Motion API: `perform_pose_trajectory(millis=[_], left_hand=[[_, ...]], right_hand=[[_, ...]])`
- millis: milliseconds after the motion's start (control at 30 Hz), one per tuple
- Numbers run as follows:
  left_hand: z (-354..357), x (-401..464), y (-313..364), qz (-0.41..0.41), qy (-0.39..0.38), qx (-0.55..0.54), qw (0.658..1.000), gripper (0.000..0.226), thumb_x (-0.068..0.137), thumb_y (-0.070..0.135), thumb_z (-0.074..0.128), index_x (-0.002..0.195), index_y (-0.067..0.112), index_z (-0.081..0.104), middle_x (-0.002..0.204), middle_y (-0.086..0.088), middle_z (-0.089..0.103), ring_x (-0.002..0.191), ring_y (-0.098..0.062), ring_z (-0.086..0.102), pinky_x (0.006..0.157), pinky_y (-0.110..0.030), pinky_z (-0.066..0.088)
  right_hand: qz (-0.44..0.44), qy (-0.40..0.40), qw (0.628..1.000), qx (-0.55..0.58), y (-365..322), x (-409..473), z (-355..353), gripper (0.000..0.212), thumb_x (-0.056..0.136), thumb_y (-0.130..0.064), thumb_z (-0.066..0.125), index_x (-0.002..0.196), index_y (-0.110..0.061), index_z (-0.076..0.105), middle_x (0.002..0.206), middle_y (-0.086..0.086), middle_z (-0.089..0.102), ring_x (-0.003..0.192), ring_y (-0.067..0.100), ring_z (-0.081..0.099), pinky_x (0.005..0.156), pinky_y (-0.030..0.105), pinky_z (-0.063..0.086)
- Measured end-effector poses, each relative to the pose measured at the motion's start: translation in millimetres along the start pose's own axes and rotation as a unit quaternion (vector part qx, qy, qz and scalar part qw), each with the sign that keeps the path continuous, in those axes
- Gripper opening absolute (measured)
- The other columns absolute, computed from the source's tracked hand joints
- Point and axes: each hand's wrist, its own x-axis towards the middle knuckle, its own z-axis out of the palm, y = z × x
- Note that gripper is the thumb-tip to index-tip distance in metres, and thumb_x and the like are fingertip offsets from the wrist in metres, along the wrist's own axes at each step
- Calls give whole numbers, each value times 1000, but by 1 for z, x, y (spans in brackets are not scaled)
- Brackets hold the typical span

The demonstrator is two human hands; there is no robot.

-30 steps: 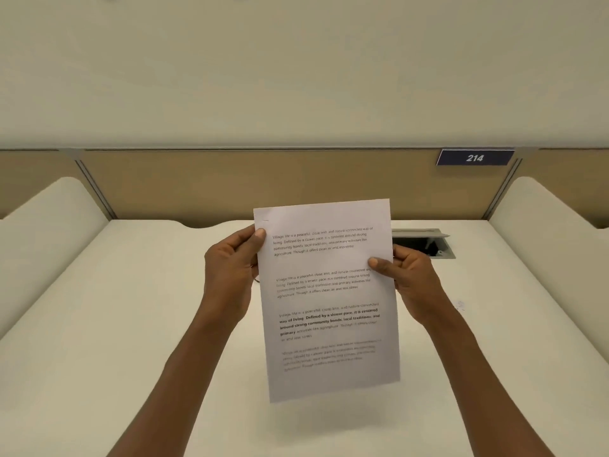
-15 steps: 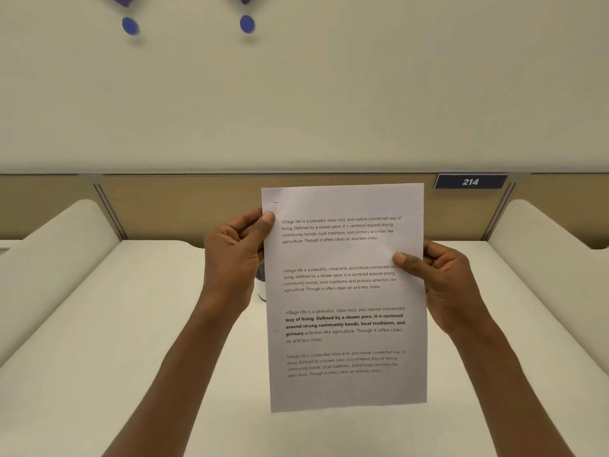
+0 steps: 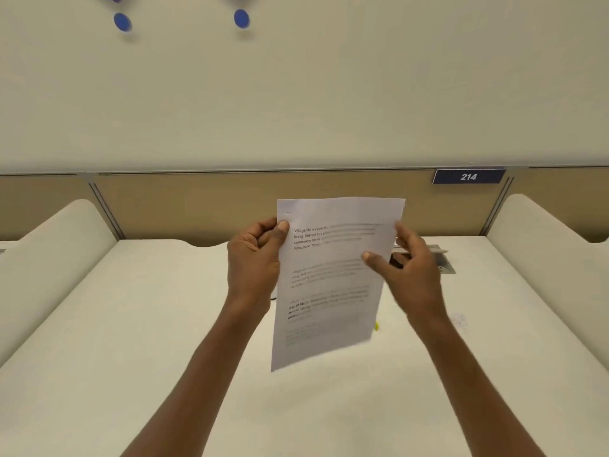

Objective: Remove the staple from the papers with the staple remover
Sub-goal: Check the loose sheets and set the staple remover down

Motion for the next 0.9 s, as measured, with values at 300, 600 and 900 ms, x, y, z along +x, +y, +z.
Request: perform_pose_trajectory(millis=[300, 600, 900], left_hand=[[38, -6, -16, -30, 6, 29, 999, 14, 98, 23, 65, 109, 18, 71, 97, 2, 79, 99, -18, 74, 94, -48, 57], [51, -11, -19, -67, 25, -26, 997, 15, 100, 23, 62, 110, 16, 69, 100, 2, 78, 95, -19, 75, 84, -45, 62], [49, -11, -16, -65, -20, -52, 996, 44, 86, 42, 69, 114, 9, 70, 108, -8, 77, 106, -24, 72, 92, -42, 58]], right_hand=[[-127, -96, 962, -222, -14, -56, 64, 92, 79, -45, 73, 152, -22, 22, 159, 3, 20, 145, 17, 18, 115, 29, 26], [-102, -78, 956, -266, -10, -65, 80, 86, 94, -35, 57, 154, -11, 1, 161, 4, 17, 144, 17, 23, 117, 33, 28], [-161, 63, 938, -300, -5, -46, 72, 59, 86, 3, 59, 142, -7, 43, 116, 11, 69, 73, 30, 69, 56, 38, 54]])
